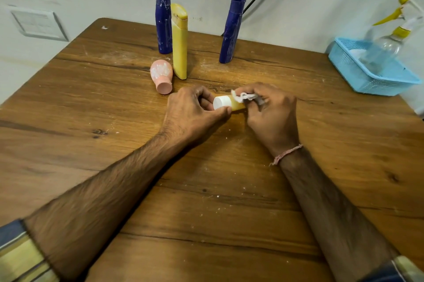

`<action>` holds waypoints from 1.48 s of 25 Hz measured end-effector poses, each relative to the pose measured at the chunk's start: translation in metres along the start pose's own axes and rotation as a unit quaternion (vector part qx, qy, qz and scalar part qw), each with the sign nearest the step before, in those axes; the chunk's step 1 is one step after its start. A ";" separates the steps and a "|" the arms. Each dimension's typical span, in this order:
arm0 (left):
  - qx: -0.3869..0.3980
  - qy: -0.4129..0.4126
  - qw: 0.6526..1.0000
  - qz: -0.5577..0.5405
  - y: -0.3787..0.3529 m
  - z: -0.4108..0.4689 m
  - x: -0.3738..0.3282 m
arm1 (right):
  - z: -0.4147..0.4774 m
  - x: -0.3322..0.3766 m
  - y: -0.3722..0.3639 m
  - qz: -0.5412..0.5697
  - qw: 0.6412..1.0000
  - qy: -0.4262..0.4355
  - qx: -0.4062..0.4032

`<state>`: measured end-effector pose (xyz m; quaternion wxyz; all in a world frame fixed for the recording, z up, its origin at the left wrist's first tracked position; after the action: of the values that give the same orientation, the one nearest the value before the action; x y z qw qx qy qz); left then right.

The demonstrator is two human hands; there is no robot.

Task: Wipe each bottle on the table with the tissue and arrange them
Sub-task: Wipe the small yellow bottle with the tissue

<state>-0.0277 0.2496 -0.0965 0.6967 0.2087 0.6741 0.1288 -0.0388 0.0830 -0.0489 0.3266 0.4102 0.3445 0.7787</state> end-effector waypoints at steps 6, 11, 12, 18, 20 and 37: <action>0.000 -0.051 0.999 0.000 0.001 -0.004 -0.007 | -0.004 -0.015 0.003 0.015 0.998 -0.058 -0.008; 0.001 -0.081 0.996 0.030 0.000 -0.003 -0.012 | 0.005 -0.021 0.014 0.019 0.994 -0.074 -0.073; 0.002 -0.084 0.996 0.036 -0.001 -0.003 -0.013 | 0.006 -0.027 0.017 0.010 0.992 -0.102 -0.078; -0.012 -0.092 0.996 0.001 0.001 -0.003 -0.008 | -0.005 0.018 -0.006 0.012 0.996 0.092 -0.004; -0.011 -0.084 0.996 0.007 0.001 -0.003 -0.008 | 0.002 -0.015 0.009 0.015 0.999 -0.024 -0.029; 0.191 0.149 0.750 -0.616 -0.067 0.033 -0.019 | -0.021 -0.101 0.018 0.507 0.772 -0.277 -0.266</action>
<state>-0.0030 0.1777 -0.1110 0.4614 -0.1451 0.7622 -0.4302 -0.0155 -0.0126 -0.0857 0.0615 0.6201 -0.2397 0.7444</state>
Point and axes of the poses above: each hand's wrist, its own z-axis towards the middle knuckle, its own y-axis out of the back of the hand, x = y × z, the point moved 7 cm from there along z, towards the middle knuckle, and after that the axes turned 12 degrees about x, right-handed, at the moved point
